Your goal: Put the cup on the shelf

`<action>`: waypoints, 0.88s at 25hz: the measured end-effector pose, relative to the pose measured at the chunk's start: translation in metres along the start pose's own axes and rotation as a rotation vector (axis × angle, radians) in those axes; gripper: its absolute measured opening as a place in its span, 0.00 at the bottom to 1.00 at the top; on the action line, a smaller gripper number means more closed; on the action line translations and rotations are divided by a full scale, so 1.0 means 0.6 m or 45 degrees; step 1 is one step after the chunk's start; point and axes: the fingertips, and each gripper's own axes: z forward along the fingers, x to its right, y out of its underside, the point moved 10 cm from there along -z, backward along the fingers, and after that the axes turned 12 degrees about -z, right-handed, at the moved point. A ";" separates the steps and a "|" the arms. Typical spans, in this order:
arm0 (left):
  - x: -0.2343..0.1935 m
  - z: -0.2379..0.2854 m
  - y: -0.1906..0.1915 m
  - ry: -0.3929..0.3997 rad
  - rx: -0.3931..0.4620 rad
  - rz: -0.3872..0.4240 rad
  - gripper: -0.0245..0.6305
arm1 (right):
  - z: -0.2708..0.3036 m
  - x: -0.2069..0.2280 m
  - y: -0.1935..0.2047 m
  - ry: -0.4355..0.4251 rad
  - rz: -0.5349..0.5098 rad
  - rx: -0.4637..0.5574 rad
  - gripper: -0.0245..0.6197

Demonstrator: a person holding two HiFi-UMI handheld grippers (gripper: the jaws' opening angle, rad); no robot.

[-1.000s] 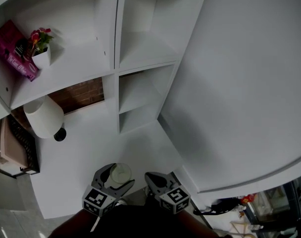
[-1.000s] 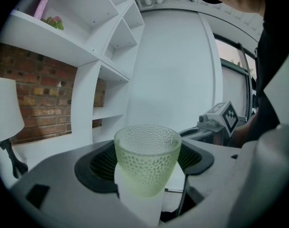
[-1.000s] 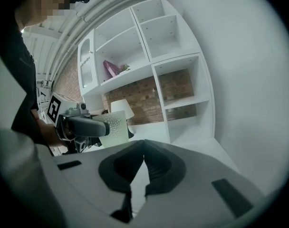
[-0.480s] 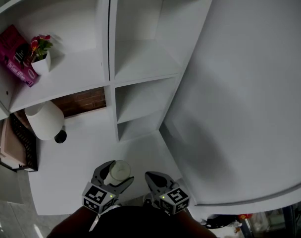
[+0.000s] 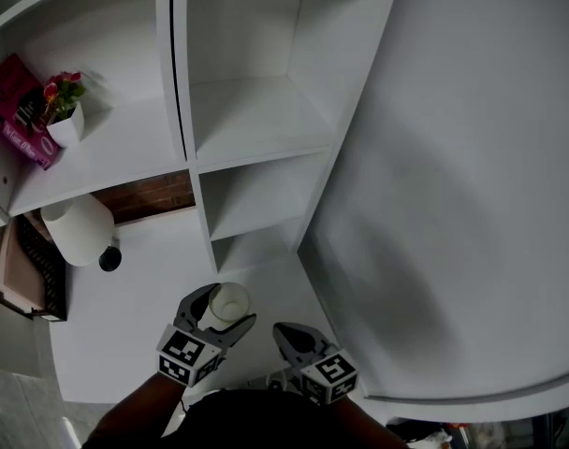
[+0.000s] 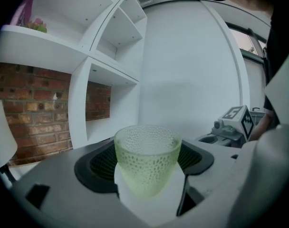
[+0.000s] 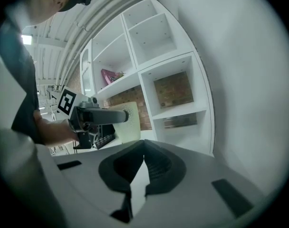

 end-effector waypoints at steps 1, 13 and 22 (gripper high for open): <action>-0.001 0.010 -0.007 -0.004 0.003 0.003 0.62 | 0.000 0.005 -0.001 -0.009 -0.005 0.001 0.05; -0.025 0.132 -0.099 -0.051 0.057 0.027 0.62 | -0.001 0.059 -0.005 -0.084 -0.059 -0.028 0.05; -0.044 0.218 -0.145 -0.079 0.084 0.016 0.62 | -0.017 0.095 -0.003 -0.079 -0.019 -0.039 0.05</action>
